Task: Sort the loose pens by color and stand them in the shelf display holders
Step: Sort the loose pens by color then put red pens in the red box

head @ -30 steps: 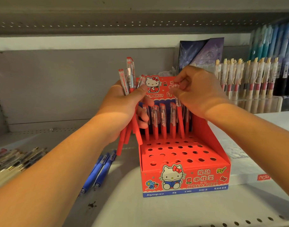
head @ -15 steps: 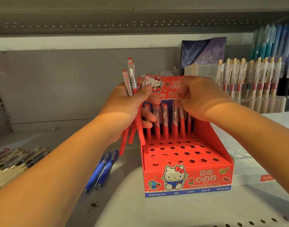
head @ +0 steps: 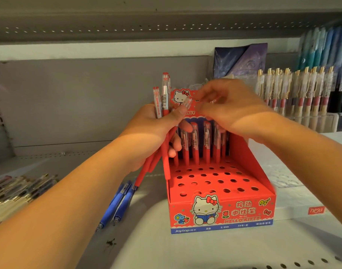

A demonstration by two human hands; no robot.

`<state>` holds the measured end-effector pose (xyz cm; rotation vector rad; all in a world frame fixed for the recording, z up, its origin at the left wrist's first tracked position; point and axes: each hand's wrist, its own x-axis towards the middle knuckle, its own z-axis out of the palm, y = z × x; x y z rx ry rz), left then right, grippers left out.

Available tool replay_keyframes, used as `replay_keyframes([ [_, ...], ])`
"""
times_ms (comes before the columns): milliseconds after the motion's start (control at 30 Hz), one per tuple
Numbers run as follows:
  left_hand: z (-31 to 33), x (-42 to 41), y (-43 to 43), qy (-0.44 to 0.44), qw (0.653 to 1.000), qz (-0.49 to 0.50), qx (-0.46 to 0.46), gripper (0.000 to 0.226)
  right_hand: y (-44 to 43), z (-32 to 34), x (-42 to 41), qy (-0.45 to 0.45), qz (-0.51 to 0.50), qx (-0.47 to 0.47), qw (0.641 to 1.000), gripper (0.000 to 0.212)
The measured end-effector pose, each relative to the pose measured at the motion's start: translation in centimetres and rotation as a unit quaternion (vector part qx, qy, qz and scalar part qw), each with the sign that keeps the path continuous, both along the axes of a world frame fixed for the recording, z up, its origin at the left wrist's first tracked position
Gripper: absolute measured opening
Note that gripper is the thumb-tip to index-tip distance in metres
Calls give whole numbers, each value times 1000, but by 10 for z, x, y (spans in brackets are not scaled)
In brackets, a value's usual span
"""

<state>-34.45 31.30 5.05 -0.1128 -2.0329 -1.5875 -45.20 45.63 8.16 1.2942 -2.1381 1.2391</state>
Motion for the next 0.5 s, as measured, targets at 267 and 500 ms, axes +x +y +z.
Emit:
replay_keyframes([
  [267,1,3,3,-14,1000,-20,18,20,-1,-1,4,-221,217,-138,941,13],
  [500,5,-1,-3,6,996,76,37,12,7,12,-3,-210,135,-239,938,12],
])
